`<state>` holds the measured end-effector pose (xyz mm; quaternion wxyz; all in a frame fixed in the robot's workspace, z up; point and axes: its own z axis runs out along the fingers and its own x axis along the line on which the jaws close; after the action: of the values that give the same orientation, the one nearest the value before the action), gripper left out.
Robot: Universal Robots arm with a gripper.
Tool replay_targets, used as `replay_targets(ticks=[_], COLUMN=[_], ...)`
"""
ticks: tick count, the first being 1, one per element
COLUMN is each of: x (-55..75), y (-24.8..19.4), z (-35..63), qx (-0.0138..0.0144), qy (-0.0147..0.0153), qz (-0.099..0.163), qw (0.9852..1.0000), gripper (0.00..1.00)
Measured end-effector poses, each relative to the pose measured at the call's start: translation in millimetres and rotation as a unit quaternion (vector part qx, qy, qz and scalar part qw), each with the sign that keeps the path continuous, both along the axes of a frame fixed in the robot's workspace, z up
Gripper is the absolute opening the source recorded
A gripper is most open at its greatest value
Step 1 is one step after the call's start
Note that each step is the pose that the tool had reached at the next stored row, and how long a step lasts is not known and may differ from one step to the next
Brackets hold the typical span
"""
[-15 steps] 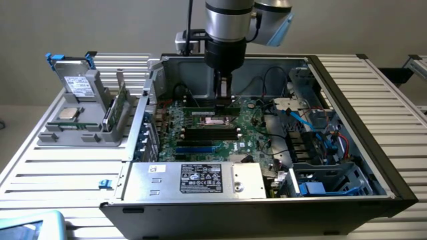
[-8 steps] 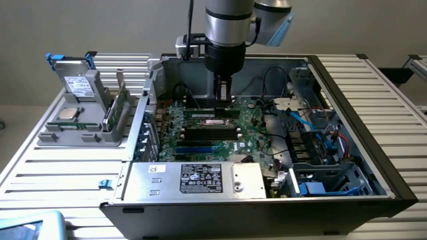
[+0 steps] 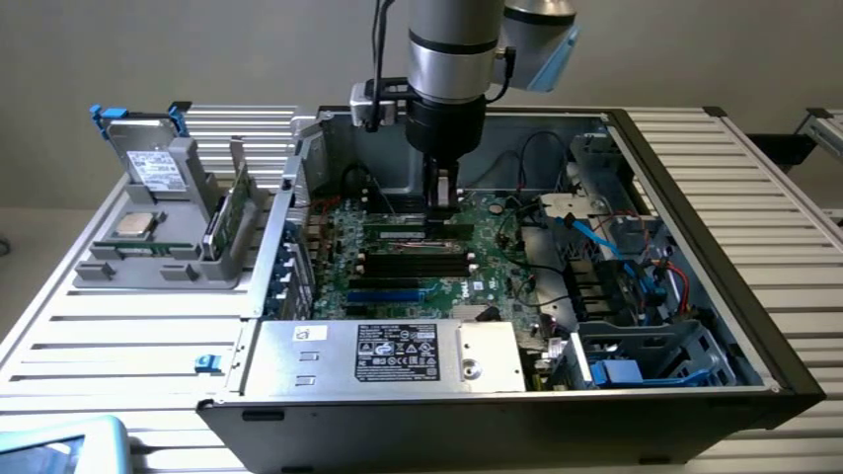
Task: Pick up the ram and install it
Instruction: 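Insert the ram into the slot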
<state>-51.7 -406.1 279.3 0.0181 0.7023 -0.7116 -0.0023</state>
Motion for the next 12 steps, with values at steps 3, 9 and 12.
replay_targets(ticks=[3, 9, 12], x=[-0.1, 0.0, 0.0], y=[0.0, 0.0, 0.0], z=[0.0, -3.2, -8.5], qx=[-0.0003, -0.0002, -0.0002], qy=[0.0007, 0.0007, 0.0007], qz=[0.000, 0.000, 0.001], qw=[1.0000, 1.0000, 1.0000], gripper=[0.13, 0.13, 0.13])
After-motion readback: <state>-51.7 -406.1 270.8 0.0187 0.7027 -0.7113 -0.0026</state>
